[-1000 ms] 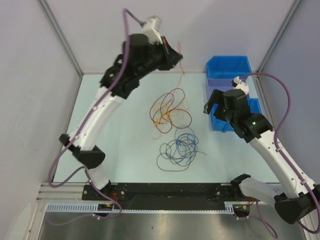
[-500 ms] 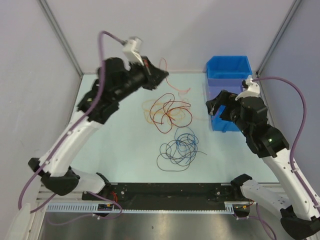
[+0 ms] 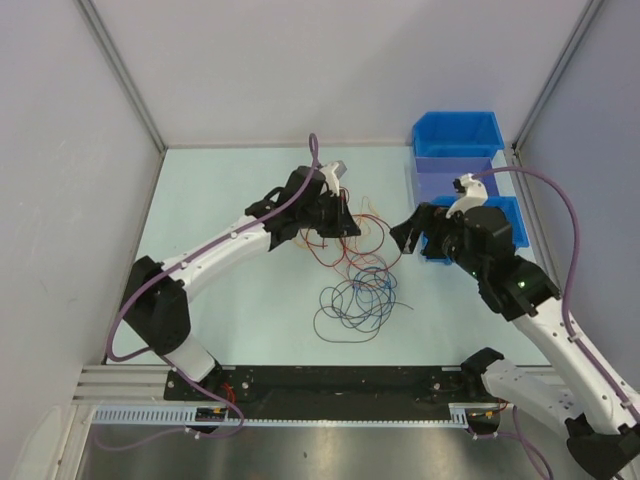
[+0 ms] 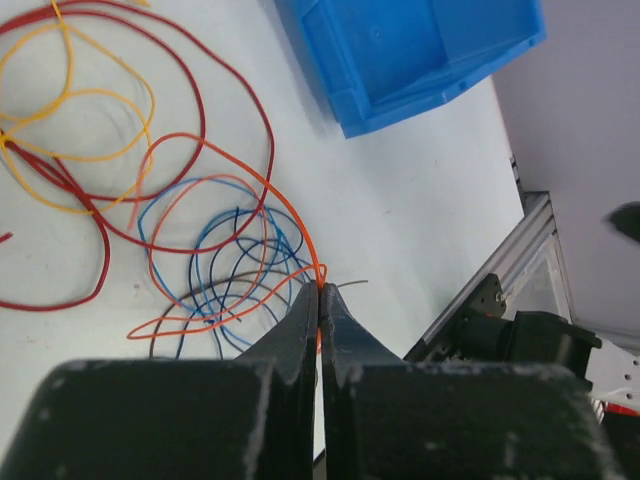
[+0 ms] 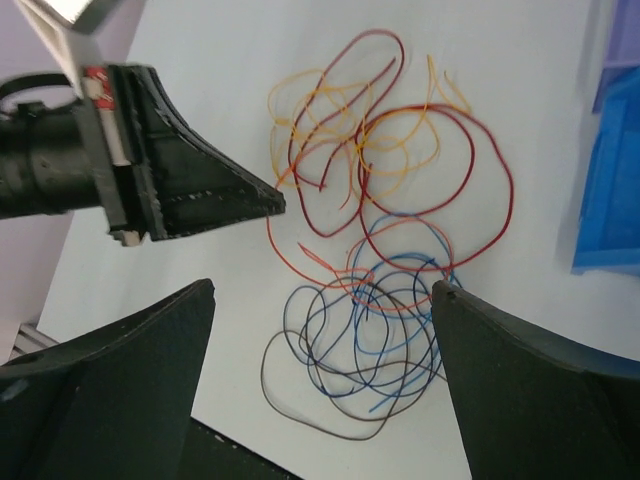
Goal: Untangle the cables
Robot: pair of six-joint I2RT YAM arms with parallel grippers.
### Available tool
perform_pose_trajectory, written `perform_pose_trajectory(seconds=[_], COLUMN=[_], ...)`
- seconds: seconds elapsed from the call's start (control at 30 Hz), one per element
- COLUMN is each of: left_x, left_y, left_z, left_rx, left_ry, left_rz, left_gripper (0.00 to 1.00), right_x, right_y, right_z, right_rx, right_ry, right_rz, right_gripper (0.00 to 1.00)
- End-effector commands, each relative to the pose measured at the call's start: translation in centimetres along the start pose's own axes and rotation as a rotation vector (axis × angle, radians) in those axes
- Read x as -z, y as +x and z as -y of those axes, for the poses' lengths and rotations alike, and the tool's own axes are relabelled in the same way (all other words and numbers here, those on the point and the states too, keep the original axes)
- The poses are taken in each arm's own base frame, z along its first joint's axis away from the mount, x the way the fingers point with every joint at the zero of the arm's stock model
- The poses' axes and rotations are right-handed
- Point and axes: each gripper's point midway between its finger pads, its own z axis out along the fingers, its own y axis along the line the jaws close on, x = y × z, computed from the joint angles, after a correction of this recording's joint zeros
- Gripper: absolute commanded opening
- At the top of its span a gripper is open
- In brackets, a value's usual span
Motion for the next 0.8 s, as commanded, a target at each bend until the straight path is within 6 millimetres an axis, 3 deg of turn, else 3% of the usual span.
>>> perform_pose_trajectory(seconds=[0.0, 0.27, 0.4, 0.77], left_x=[1.2, 1.9, 2.1, 2.1], left_y=[-3.1, -2.0, -1.3, -0.5], left_z=[2.6, 1.1, 0.6, 0.2], left_rx=[-0.033, -0.037, -0.031, -0.023], left_ry=[0.075, 0.034, 0.032, 0.034], left_rz=[0.089, 0.1, 0.102, 0.101], left_gripper=[0.0, 0.0, 0.0, 0.0], right_x=[-2.2, -6.4, -7.3, -9.6], right_y=[1.9, 6.9, 8.8, 12.0], right_z=[-0.3, 1.3, 2.3, 2.1], right_rx=[-0.095, -0.332, -0.394, -0.525], right_ry=[-0.005, 0.138, 0.212, 0.231], right_rz=[-0.046, -0.188, -0.239, -0.32], right_gripper=[0.91, 0.79, 0.76, 0.67])
